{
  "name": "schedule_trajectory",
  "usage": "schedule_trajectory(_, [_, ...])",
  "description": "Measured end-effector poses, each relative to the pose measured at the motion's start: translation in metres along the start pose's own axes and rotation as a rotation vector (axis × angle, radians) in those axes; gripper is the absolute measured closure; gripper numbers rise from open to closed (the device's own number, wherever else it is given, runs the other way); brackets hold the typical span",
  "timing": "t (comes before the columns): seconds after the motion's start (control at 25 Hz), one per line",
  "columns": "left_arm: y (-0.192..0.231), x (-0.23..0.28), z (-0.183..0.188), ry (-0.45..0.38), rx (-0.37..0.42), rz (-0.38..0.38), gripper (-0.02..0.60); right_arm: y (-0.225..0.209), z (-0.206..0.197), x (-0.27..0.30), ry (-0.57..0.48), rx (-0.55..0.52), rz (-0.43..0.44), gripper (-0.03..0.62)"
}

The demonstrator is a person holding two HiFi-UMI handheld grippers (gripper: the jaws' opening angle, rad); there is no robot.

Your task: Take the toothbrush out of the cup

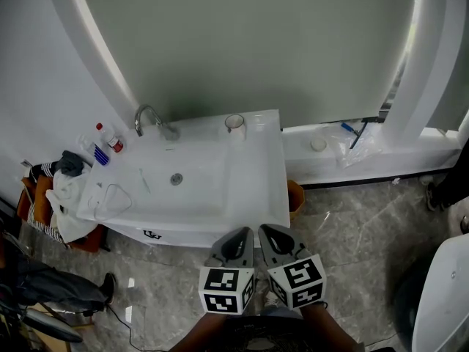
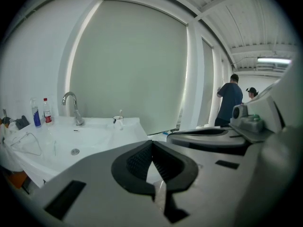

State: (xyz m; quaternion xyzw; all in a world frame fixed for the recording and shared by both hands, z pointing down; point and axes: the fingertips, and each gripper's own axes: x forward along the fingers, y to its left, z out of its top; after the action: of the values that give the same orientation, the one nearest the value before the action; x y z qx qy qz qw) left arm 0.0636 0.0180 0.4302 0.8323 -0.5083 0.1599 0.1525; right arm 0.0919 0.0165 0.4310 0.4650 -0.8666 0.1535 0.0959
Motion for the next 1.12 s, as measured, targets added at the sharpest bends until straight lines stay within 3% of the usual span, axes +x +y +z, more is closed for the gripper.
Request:
schedule_trajectory(0.6, [0.027,0.038,0.010,0.002,-0.015,-0.073,0.572,-0.017,0.009,0.040,0.017,-0.001,-0.072,0.583])
schedule_trajectory(1.12, [0.086,0.077,0.038,-0.003,0.003,-0.140,0.572,-0.018,0.037,0.110,0.016,-0.006,-0.124,0.583])
